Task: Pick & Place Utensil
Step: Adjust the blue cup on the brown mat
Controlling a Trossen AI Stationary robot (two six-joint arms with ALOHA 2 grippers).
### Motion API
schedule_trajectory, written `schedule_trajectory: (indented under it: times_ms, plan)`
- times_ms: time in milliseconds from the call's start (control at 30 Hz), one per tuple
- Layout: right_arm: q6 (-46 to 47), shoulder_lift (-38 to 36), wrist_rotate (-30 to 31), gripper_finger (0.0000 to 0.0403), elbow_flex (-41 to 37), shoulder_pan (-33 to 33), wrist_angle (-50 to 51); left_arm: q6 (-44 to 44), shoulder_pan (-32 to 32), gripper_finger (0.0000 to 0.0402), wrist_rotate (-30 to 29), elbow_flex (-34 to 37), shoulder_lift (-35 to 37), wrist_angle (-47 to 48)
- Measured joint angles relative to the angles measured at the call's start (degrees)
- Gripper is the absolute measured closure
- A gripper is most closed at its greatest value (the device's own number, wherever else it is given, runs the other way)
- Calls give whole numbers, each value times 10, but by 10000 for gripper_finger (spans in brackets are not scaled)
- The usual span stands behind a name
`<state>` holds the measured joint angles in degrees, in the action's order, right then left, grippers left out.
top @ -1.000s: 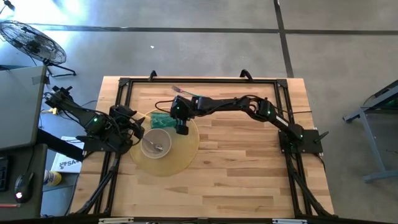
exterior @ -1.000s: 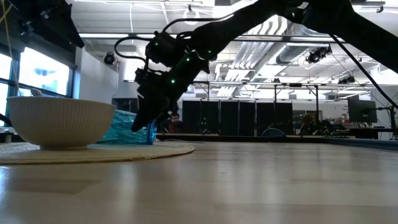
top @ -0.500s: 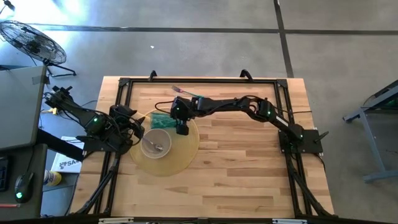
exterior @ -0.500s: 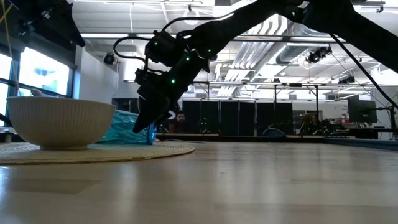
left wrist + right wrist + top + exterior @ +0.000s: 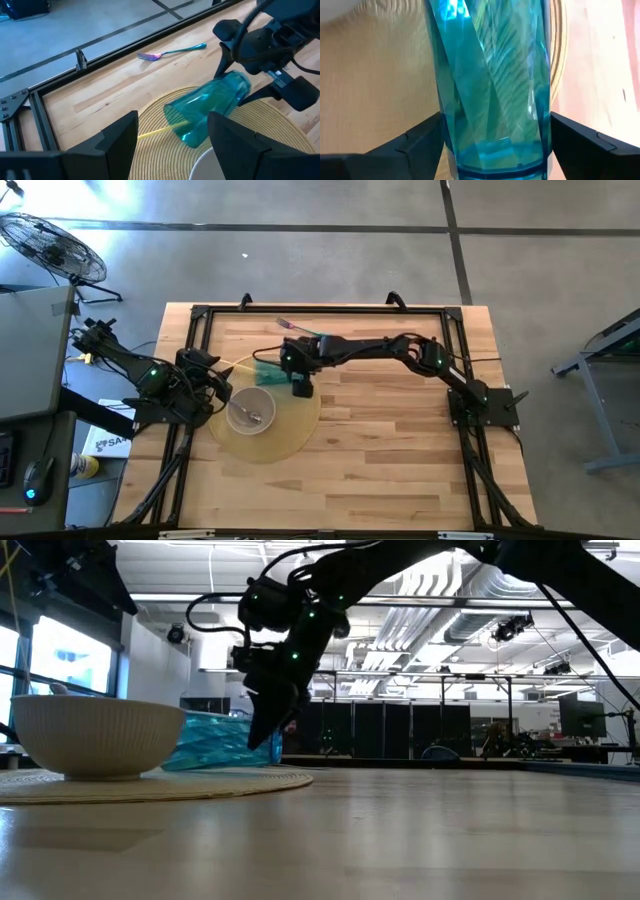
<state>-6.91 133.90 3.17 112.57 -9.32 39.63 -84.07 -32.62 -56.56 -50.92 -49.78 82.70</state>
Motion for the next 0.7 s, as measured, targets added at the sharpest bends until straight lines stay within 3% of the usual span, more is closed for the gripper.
schedule_trajectory:
  times_ms: [433,700]
  plan:
    - [30,1,-61,73,0,2,30,0,0,168,3,0,0,-1]
    - [0,2,-80,12,0,5,28,0,0,168,1,0,0,-2]
